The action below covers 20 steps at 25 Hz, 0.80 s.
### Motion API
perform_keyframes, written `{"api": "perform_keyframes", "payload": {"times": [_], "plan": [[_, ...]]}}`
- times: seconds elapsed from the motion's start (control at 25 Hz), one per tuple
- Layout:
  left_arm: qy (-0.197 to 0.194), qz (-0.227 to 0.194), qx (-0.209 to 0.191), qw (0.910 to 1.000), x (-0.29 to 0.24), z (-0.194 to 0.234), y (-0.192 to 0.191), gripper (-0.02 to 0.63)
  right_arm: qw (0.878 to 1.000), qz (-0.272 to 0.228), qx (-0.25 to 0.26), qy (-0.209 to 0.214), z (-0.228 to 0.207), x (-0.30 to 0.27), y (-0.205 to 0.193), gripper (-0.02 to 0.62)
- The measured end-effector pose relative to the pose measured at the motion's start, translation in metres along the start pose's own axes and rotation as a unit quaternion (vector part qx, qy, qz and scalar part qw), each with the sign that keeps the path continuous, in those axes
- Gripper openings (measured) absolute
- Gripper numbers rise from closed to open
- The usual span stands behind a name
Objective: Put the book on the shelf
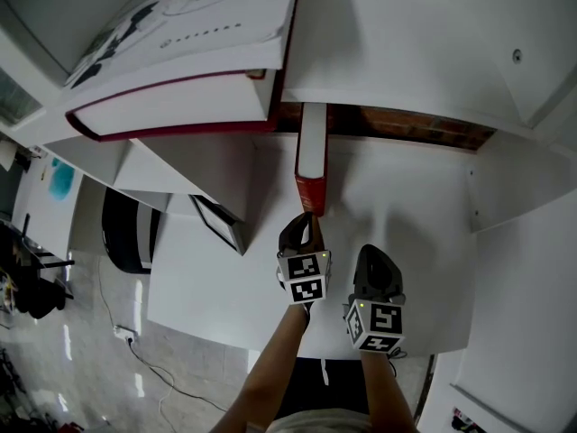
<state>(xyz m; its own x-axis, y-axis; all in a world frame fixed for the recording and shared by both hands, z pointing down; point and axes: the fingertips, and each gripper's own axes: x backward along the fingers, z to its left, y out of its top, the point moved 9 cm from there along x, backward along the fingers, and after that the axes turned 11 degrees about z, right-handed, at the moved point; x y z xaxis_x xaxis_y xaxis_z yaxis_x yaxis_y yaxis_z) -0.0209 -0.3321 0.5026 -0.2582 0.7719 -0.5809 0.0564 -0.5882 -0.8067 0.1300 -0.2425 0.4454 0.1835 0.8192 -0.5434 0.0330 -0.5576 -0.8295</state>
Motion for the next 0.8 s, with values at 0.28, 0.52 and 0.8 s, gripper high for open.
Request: {"api": "perform_keyframes", "payload": {"times": [0.28, 0.52, 0.8], "plan": [[-0.012, -0.058, -0.004, 0.9983, 0.049, -0.007, 0.01, 0.021, 1.0, -0.021, 0.009, 0.007, 0.003, 0.005, 0.005, 0.017], [-0.015, -0.104, -0.012, 0.9944, 0.09, -0.012, 0.022, 0.021, 0.999, -0.036, 0.016, 0.013, 0.012, 0.012, 0.011, 0.017], [-0.001, -0.12, -0.028, 0.9924, 0.122, -0.015, 0.021, 0.021, 0.998, -0.046, 0.027, 0.022, 0.022, 0.025, 0.019, 0.017]]}}
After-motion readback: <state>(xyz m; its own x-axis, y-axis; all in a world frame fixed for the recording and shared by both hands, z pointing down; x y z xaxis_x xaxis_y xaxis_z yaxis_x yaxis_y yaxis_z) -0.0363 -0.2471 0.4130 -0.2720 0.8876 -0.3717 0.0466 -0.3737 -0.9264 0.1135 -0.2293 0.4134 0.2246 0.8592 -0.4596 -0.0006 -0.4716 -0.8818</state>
